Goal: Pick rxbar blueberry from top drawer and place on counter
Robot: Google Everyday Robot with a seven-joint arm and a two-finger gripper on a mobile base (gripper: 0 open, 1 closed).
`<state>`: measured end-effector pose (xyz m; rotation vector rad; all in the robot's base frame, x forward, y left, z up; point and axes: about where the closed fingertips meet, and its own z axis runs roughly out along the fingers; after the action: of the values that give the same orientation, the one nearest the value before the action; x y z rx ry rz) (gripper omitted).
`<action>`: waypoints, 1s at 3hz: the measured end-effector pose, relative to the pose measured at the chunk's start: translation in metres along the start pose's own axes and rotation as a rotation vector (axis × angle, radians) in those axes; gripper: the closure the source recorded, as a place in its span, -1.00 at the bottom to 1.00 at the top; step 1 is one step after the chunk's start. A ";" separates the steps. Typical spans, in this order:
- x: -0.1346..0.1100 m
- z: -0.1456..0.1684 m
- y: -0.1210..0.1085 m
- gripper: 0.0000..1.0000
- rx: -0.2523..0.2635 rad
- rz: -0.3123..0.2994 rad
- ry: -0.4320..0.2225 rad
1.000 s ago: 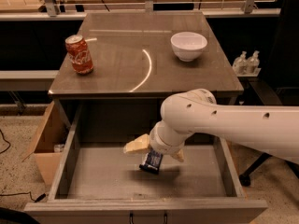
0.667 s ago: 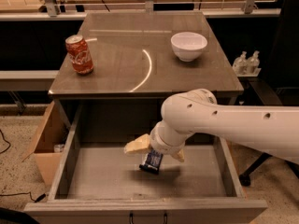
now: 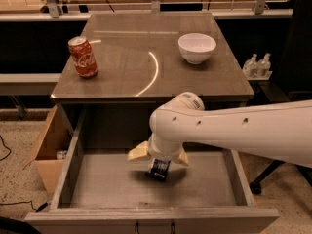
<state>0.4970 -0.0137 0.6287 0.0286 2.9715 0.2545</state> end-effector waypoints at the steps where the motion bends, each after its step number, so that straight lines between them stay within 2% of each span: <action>1: -0.015 0.014 -0.014 -1.00 0.113 -0.006 -0.060; 3: -0.013 0.021 -0.006 -1.00 0.092 -0.011 -0.033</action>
Offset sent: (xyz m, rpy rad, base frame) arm 0.0105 -0.0085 -0.0140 -0.0868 -0.0307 -0.0151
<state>0.5132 -0.0166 0.6095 0.0275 2.9477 0.1154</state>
